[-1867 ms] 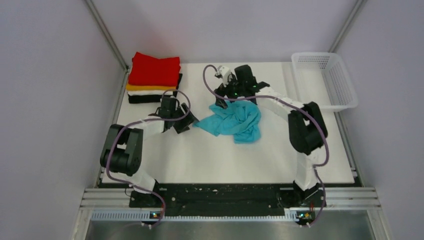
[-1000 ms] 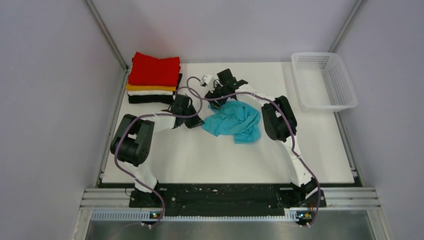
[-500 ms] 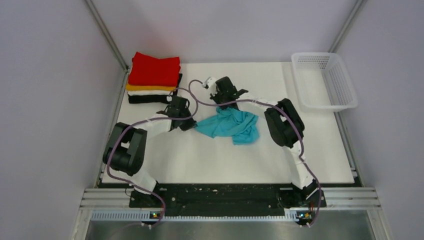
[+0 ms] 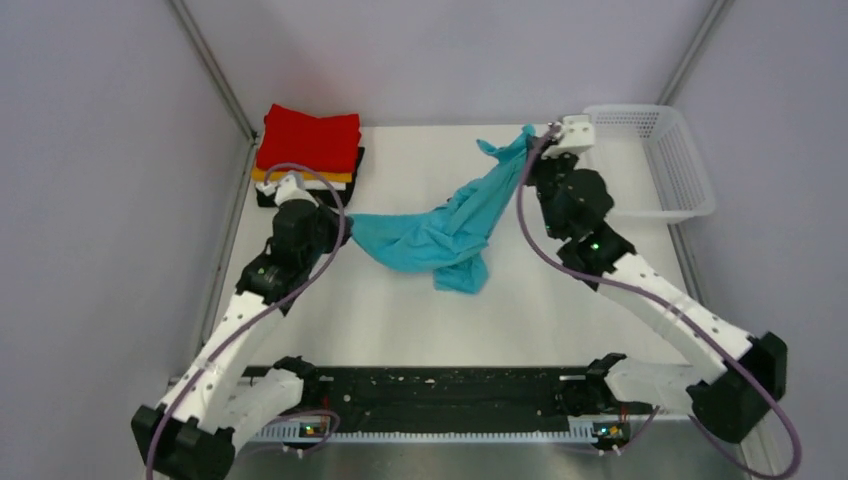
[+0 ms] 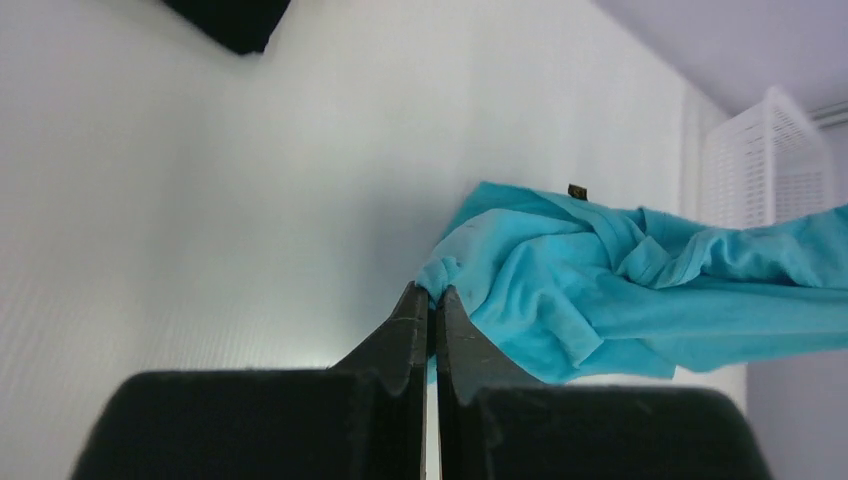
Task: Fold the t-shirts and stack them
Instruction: Flatten out the tshirt
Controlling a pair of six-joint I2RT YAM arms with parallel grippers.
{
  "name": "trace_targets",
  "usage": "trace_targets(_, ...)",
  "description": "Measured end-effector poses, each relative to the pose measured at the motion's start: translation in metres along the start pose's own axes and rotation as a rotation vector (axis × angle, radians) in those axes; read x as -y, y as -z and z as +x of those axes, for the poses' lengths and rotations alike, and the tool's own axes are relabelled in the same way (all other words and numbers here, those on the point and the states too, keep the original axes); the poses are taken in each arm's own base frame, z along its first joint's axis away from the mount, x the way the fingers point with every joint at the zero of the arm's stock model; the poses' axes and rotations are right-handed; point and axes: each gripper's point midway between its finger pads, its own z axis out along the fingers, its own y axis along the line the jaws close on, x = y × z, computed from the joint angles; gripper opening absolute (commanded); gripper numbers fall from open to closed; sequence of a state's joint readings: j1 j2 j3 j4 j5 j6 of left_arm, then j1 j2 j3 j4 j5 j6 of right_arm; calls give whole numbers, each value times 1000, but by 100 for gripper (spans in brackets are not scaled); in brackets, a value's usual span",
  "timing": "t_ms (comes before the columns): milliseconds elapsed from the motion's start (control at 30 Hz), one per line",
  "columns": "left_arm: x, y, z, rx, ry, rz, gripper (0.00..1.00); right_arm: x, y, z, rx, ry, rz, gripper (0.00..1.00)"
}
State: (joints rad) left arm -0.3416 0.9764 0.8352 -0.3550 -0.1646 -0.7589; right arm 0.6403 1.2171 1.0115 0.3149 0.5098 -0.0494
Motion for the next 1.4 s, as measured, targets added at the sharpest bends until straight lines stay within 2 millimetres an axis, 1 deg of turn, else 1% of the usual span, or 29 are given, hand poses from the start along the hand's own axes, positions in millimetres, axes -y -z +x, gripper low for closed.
trace_targets(67, 10, 26, -21, 69, 4, 47, 0, 15, 25, -42, 90, -77, 6, 0)
trace_targets(200, 39, 93, -71, 224, 11, 175, 0, 34, 75, -114, 231, -202, -53, 0)
trace_targets(233, 46, 114, -86, 276, 12, 207, 0, 38, 86, -130, 262, -224, -69, 0)
trace_targets(267, 51, 132, -99, 322, 16, 234, 0, 43, 102, -152, 300, -254, -92, 0)
trace_targets(300, 56, 156, -115, 381, 19, 264, 0, 48, 115, -169, 334, -275, -108, 0)
trace_targets(367, 65, 199, -139, 478, 28, 322, 0, 60, 144, -206, 410, -318, -141, 0)
trace_targets(433, 70, 243, -158, 567, 33, 380, 0, 70, 169, -234, 474, -354, -172, 0)
trace_targets(467, 72, 263, -167, 607, 33, 406, 0, 78, 189, -256, 525, -378, -196, 0)
trace_targets(500, 73, 269, -170, 618, 33, 412, 0, 82, 201, -268, 555, -393, -211, 0)
trace_targets(533, 76, 296, -182, 674, 32, 440, 0, 87, 216, -285, 594, -408, -232, 0)
trace_targets(567, 77, 310, -189, 704, 29, 453, 0, 91, 226, -296, 615, -417, -244, 0)
trace_targets(633, 77, 325, -197, 741, 26, 456, 0, 99, 242, -314, 654, -429, -256, 0)
trace_targets(667, 77, 330, -202, 759, 25, 445, 0, 101, 246, -318, 659, -431, -253, 0)
trace_targets(700, 76, 330, -206, 770, 24, 430, 0, 104, 247, -318, 657, -430, -244, 0)
trace_targets(733, 76, 327, -209, 772, 19, 413, 0, 105, 245, -316, 648, -424, -229, 0)
trace_targets(800, 77, 311, -216, 765, 9, 355, 0, 106, 234, -308, 617, -410, -192, 0)
trace_targets(867, 80, 281, -221, 734, -14, 279, 0, 103, 215, -298, 573, -382, -149, 0)
trace_targets(900, 81, 263, -223, 712, -29, 236, 0, 99, 201, -290, 544, -362, -126, 0)
trace_targets(967, 87, 219, -227, 656, -70, 151, 0, 88, 171, -272, 480, -313, -91, 0)
trace_targets(1000, 91, 194, -228, 620, -96, 110, 0, 81, 152, -261, 442, -281, -69, 0)
trace_targets(1067, 96, 152, -230, 561, -137, 47, 0, 66, 114, -235, 366, -211, -36, 0)
trace_targets(1133, 99, 112, -240, 512, -166, 5, 0, 53, 81, -213, 308, -151, -20, 0)
trace_targets(1167, 97, 90, -247, 484, -170, -10, 0, 47, 61, -199, 273, -123, -17, 0)
trace_targets(1200, 92, 71, -257, 463, -162, -18, 0, 46, 45, -186, 243, -103, -15, 0)
trace_targets(1233, 85, 56, -268, 453, -147, -31, 0, 47, 28, -173, 213, -91, -12, 0)
trace_targets(1300, 65, 32, -293, 433, -109, -52, 0, 61, -8, -150, 158, -98, -4, 0)
trace_targets(1367, 50, 20, -319, 430, -77, -56, 0, 79, -33, -138, 128, -126, 8, 0)
trace_targets(1400, 45, 19, -328, 435, -67, -50, 0, 85, -40, -136, 123, -139, 4, 0)
